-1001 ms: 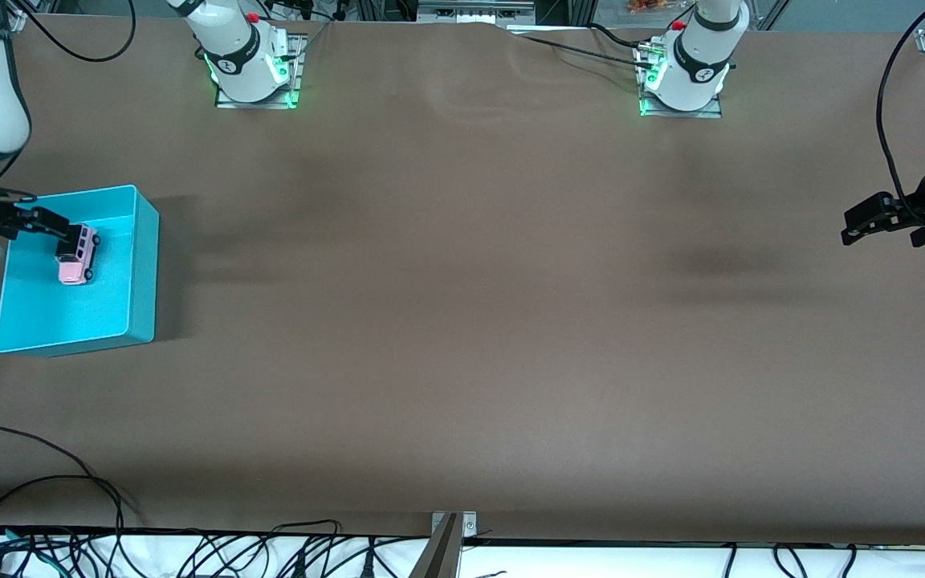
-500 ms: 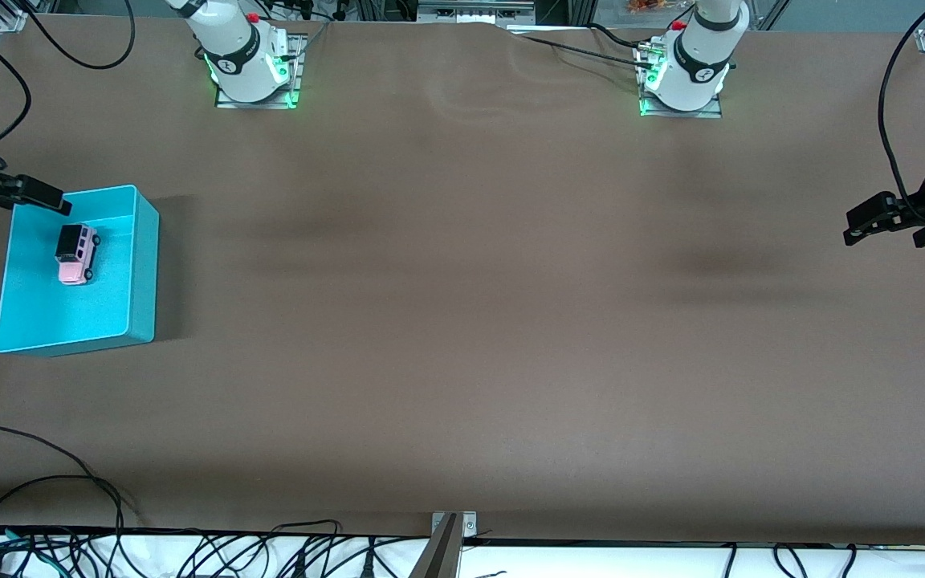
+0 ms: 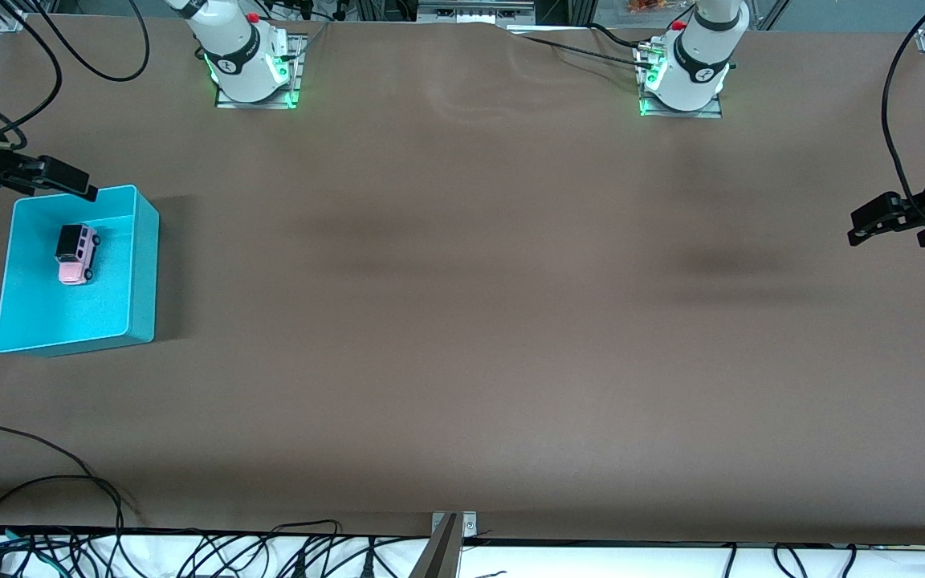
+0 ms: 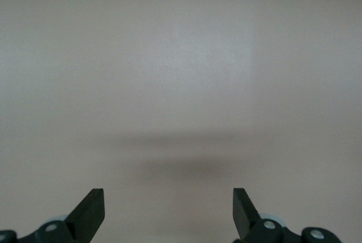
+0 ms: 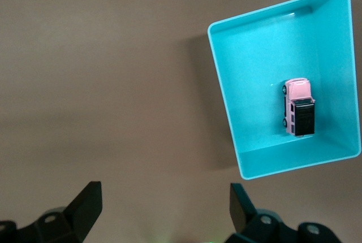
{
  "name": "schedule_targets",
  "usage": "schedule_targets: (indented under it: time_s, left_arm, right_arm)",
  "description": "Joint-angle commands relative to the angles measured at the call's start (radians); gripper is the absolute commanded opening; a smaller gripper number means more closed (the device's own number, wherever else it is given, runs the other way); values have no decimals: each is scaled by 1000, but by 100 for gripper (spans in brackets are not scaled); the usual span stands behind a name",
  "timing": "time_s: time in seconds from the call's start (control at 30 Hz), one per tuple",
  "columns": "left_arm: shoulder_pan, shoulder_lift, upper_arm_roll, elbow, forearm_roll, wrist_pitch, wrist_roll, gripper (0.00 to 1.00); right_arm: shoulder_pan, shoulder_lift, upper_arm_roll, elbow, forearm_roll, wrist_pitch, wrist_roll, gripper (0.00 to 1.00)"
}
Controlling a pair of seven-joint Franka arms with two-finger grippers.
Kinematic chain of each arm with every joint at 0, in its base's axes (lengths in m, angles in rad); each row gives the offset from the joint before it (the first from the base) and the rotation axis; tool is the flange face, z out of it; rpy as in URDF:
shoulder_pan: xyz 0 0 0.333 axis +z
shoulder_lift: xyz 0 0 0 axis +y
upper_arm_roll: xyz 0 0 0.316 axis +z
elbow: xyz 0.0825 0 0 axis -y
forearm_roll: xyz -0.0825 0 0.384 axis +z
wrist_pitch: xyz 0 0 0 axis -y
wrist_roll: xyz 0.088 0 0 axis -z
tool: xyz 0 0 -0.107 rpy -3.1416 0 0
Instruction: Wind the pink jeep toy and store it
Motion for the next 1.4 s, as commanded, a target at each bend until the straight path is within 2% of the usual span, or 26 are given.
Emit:
schedule_targets:
  time_s: [0.0, 0.2, 0.43, 0.9, 1.1, 1.27, 1.37]
  left_arm:
    - [18, -5, -3, 9, -29, 0, 5, 100]
    - [19, -5, -4, 9, -29, 0, 5, 100]
    - [19, -5, -4, 9, -29, 0, 5, 100]
    - [19, -5, -4, 9, -38, 0, 5, 100]
    - [19, -5, -4, 8, -38, 2, 5, 100]
    - [19, -5, -4, 9, -44, 0, 6, 100]
    - [19, -5, -4, 9, -44, 0, 6, 100]
  right_arm:
    - [-9, 20, 47, 59, 22, -39, 37, 100]
    - [-7, 17, 81, 56, 15, -39, 48, 100]
    - [-7, -7, 81, 39, 8, -30, 41, 100]
    - [-7, -18, 58, 25, -35, -2, -33, 100]
    - [-9, 26, 52, 63, -54, -9, -35, 100]
    - [-15, 19, 50, 57, -57, -13, -36, 100]
    - [-13, 19, 21, 63, -57, -18, -62, 100]
